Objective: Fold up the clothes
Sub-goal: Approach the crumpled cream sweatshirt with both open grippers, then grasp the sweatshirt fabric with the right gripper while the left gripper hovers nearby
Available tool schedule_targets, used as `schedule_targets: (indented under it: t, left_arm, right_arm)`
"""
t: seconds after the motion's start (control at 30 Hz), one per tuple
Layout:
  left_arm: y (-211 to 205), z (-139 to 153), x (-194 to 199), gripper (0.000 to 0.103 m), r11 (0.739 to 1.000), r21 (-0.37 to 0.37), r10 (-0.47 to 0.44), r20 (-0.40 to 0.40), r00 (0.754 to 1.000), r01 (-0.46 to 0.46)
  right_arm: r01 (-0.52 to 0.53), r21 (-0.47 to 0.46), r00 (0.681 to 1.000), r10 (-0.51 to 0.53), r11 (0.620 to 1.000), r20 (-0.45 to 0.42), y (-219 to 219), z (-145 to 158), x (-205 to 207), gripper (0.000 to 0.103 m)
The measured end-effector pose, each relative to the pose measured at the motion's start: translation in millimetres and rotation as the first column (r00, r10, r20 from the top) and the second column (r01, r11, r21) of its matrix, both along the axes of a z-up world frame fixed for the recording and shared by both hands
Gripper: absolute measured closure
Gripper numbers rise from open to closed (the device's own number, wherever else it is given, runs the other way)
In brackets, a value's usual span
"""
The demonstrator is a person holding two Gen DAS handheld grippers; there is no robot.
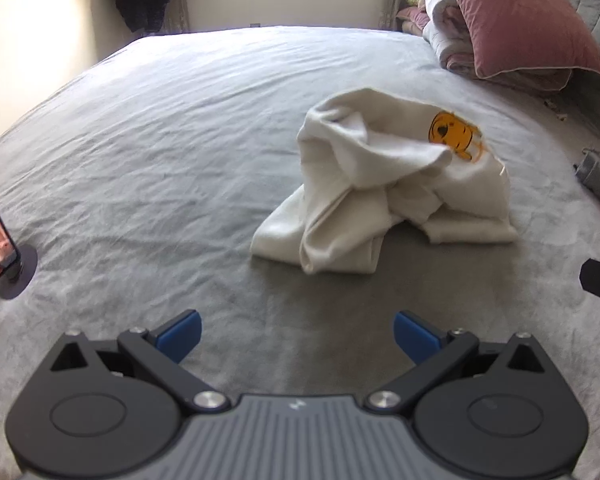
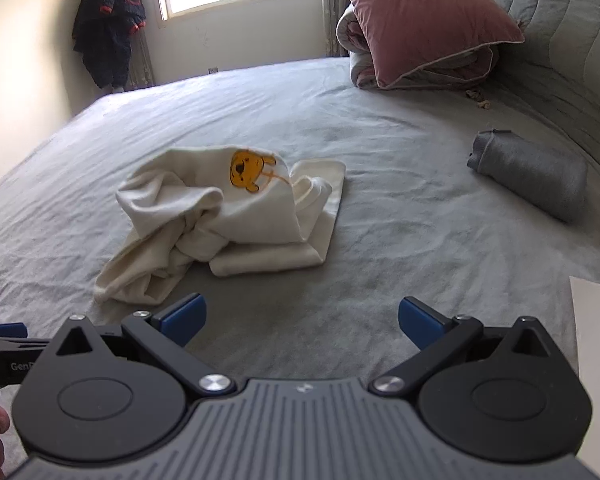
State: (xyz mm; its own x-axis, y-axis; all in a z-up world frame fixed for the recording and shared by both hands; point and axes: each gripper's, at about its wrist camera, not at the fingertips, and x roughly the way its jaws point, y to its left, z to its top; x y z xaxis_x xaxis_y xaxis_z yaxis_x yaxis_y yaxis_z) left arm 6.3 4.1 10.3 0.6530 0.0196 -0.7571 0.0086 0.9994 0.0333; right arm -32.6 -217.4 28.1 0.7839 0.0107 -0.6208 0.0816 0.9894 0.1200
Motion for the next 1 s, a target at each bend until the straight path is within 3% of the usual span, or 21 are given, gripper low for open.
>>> schedule_targets:
  t: [0.13,0.33,0.47,0.6,0.8,1.0]
  left_arm:
    - [3.5,11.4,18.1,0.0,1.0,0.004,-0.017,0.007,1.0,0.017]
    - [17.7,0.5,49.6,0.0,0.997,-0.074,0.031,0.09,0.995,-0.025]
    - [24.9,-19.3,70.2,0.0,0.993,-0.108,0.057,0.059,0.997,-0.05]
    - [32.0,-32.5,84.5,0.0,0.992,-0.122,0.039,0.036,0.999,-0.035]
    - [41.1,-55.4,80.2,0.0,0.99,-0.134,0.044,0.046,0.998,-0.038]
    - [30.9,-80.3,53.1,0.0,0.996,-0.086,0.03,0.18,0.983,-0.015]
  right_arm:
    - [0.011,-0.011,0.999,-0.01,1.0,0.032,-6.3,1.9,4.6,0.0]
    - [0.015,0.021,1.0,-0.015,1.0,-0.007,-16.0,-13.7,23.6,0.0]
    - [0.019,0.119,0.999,-0.014,0.993,-0.045,-25.0,-27.7,34.1,0.0]
    - [-0.003,0.129,0.997,0.013,0.992,-0.079,-25.6,-43.5,45.9,0.0]
    - [-0.022,0.133,0.992,0.038,0.991,-0.118,-27.2,-59.3,64.1,0.0]
    - [-0.023,0.137,0.987,0.045,0.99,-0.155,-27.8,-67.0,67.4,0.0]
